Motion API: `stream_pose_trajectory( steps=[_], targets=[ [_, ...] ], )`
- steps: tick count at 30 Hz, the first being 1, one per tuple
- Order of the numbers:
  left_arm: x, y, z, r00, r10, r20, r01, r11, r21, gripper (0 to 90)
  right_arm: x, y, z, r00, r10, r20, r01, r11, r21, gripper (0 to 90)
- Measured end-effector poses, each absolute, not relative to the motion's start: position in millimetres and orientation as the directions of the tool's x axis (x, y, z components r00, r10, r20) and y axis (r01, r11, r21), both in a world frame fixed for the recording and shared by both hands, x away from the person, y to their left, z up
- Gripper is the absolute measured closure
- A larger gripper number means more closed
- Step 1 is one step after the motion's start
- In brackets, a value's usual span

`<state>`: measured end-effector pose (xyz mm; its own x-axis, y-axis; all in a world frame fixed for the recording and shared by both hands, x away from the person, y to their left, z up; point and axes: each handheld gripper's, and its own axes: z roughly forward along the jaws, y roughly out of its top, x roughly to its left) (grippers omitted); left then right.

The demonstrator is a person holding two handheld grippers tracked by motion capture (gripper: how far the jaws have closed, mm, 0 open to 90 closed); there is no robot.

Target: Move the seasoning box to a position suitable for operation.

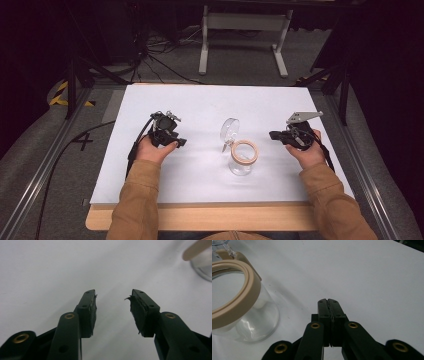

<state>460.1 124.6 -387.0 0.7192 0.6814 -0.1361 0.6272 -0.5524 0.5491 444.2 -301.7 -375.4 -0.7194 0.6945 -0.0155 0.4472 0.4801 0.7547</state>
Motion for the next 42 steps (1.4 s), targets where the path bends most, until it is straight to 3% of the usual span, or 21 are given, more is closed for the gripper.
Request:
stream_pose_trajectory(
  steps=[11, 18, 42],
  targets=[
    [447, 117, -364, 0.763, 0.631, -0.14, 0.572, -0.559, 0.601, 61.7, 442, -292, -378, -0.759, 0.651, 0.008, 0.44, 0.503, 0.744, 89.5],
    [439, 112, -355, 0.776, 0.624, -0.092, 0.523, -0.556, 0.646, 55.9, 440, -272, -389, -0.801, 0.599, 0.006, 0.427, 0.563, 0.707, 89.5],
    [437, 108, -352, 0.79, 0.603, -0.11, 0.512, -0.551, 0.658, 54.6, 439, -250, -411, -0.844, 0.535, 0.05, 0.439, 0.633, 0.637, 89.6]
  ],
)
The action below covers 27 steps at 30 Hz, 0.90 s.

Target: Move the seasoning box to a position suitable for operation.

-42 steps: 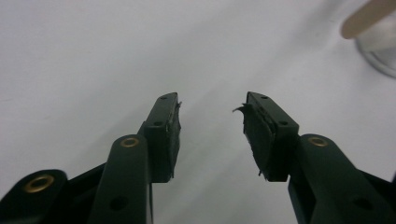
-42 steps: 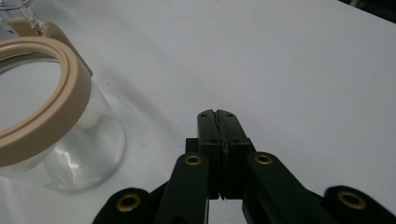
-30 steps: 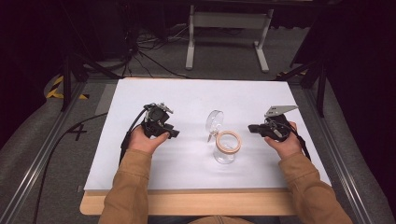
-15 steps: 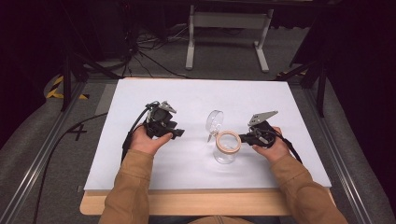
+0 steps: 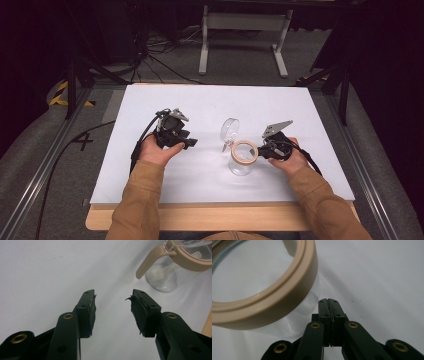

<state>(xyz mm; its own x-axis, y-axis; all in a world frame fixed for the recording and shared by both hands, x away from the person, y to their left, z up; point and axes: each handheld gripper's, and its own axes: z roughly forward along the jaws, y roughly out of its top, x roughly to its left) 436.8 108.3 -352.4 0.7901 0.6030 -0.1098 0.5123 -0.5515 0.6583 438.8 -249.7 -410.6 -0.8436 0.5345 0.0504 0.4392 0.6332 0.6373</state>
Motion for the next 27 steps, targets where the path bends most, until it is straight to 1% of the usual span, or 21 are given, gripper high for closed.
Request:
stream_pose_trajectory(
  steps=[8, 15, 27],
  targets=[
    [441, 105, -352, 0.799, 0.588, -0.124, 0.513, -0.559, 0.651, 54.8, 433, -250, -413, -0.85, 0.523, 0.06, 0.441, 0.645, 0.625, 89.6],
    [447, 97, -351, 0.81, 0.571, -0.137, 0.511, -0.571, 0.642, 56.3, 420, -245, -413, -0.872, 0.486, 0.058, 0.414, 0.67, 0.616, 89.7],
    [453, 90, -352, 0.819, 0.546, -0.176, 0.51, -0.554, 0.658, 59.0, 400, -229, -414, -0.907, 0.415, 0.063, 0.371, 0.723, 0.582, 89.6]
  ],
)
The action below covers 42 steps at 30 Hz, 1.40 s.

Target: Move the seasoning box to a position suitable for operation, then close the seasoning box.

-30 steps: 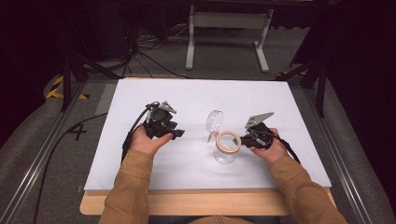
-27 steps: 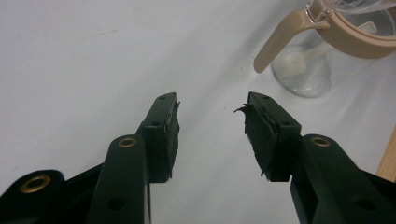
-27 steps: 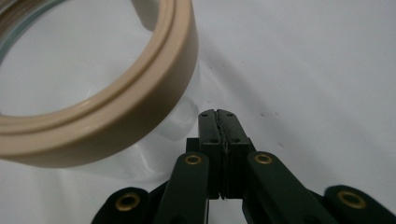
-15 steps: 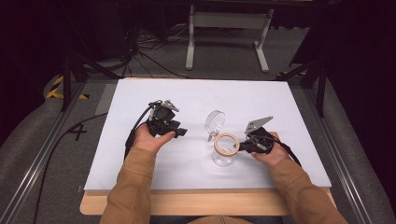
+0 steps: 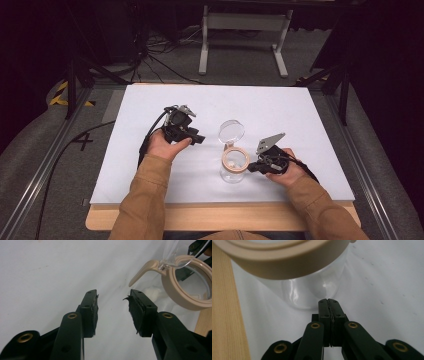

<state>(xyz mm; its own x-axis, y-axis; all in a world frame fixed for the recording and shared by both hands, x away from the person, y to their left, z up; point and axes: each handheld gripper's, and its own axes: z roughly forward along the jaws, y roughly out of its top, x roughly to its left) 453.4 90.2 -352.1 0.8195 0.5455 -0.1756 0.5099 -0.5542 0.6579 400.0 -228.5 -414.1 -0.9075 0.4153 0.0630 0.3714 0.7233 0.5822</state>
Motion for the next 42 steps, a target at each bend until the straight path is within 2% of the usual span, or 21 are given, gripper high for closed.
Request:
stream_pose_trajectory(
  steps=[15, 21, 27, 31, 42],
  targets=[
    [455, 93, -351, 0.831, 0.516, -0.211, 0.51, -0.551, 0.661, 64.1, 391, -215, -415, -0.93, 0.362, 0.059, 0.33, 0.755, 0.566, 89.7],
    [453, 95, -347, 0.833, 0.509, -0.216, 0.496, -0.516, 0.698, 67.6, 393, -233, -393, -0.905, 0.425, 0.031, 0.341, 0.68, 0.649, 89.7],
    [451, 93, -343, 0.824, 0.535, -0.186, 0.481, -0.487, 0.729, 70.6, 383, -230, -373, -0.909, 0.417, -0.013, 0.288, 0.649, 0.704, 89.8],
    [450, 93, -343, 0.825, 0.534, -0.186, 0.47, -0.465, 0.75, 74.1, 378, -228, -363, -0.911, 0.412, 0.0, 0.275, 0.609, 0.744, 89.8],
    [451, 78, -350, 0.819, 0.528, -0.226, 0.449, -0.345, 0.824, 75.1, 364, -209, -350, -0.922, 0.385, 0.047, 0.259, 0.523, 0.812, 89.8]
  ],
)
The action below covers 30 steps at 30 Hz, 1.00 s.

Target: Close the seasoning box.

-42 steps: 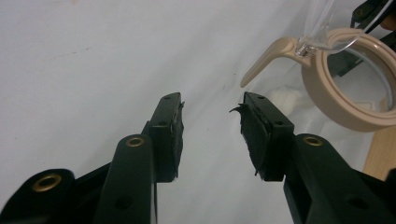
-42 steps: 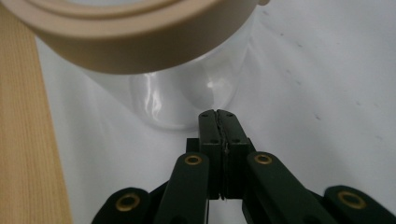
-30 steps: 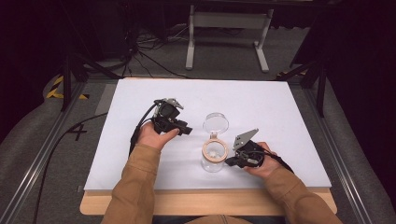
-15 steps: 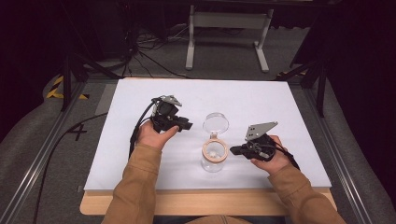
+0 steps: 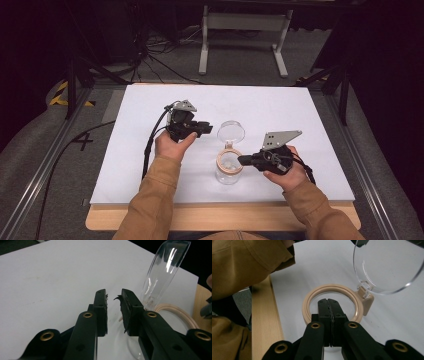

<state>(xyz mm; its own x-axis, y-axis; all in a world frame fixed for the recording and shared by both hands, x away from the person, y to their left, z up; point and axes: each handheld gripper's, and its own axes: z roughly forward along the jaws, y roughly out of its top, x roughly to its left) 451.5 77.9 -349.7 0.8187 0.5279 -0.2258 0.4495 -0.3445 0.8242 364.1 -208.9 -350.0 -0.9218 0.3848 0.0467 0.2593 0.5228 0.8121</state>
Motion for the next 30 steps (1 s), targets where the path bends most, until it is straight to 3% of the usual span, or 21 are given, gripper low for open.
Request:
stream_pose_trajectory(
  steps=[11, 30],
  targets=[
    [451, 68, -352, 0.837, 0.489, -0.244, 0.426, -0.305, 0.852, 75.5, 367, -203, -353, -0.896, 0.438, 0.071, 0.288, 0.453, 0.844, 89.7],
    [443, 68, -346, 0.876, 0.419, -0.24, 0.404, -0.365, 0.839, 73.4, 372, -206, -350, -0.888, 0.442, 0.128, 0.317, 0.386, 0.866, 89.8]
  ],
)
